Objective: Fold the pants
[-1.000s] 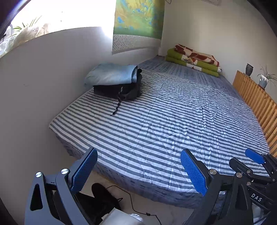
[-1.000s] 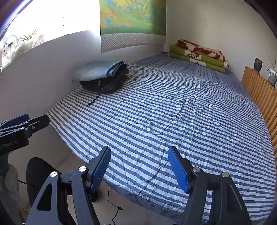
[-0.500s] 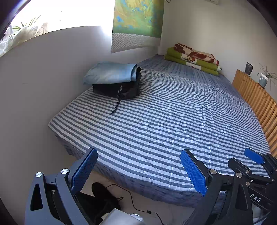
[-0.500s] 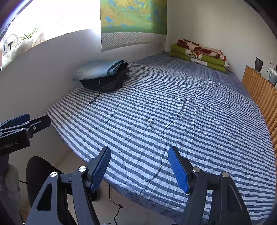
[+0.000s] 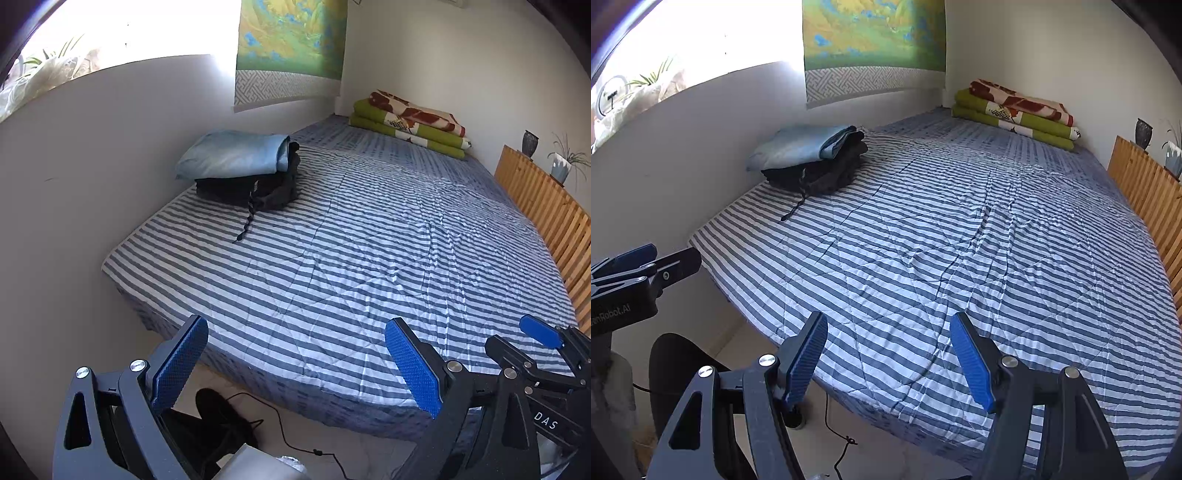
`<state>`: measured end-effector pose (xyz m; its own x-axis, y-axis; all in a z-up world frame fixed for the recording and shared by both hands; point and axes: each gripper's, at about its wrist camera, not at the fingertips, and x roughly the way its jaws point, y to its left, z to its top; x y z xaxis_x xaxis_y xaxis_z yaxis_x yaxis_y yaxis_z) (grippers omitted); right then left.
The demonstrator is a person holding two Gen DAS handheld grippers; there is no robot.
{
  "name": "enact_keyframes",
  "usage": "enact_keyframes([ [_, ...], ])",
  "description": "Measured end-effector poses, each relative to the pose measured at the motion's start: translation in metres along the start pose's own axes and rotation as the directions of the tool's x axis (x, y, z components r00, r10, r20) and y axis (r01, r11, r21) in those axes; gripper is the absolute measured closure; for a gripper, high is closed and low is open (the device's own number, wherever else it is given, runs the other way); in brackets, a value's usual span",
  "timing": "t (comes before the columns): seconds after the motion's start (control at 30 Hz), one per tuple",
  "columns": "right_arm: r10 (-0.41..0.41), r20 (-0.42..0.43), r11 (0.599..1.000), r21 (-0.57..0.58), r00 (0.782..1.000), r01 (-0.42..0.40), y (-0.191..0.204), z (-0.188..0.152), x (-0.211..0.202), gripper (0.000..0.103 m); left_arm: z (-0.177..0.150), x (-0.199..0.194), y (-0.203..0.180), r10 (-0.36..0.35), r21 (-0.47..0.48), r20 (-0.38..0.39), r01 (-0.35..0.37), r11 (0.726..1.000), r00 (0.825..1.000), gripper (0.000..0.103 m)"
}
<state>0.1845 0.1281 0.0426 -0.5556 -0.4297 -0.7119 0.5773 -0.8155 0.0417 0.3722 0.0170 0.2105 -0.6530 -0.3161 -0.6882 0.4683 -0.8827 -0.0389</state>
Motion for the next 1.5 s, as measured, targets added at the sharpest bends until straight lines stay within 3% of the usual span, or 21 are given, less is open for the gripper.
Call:
enact_keyframes([
  [1.5, -0.001, -0.032, 1.0, 0.012, 0.999, 0.002, 0.009, -0.001, 0.014, 0.038, -0.002, 0.015, 0.006, -0.015, 0.008, -0.03, 0.015, 1.0, 0.999, 0.004],
])
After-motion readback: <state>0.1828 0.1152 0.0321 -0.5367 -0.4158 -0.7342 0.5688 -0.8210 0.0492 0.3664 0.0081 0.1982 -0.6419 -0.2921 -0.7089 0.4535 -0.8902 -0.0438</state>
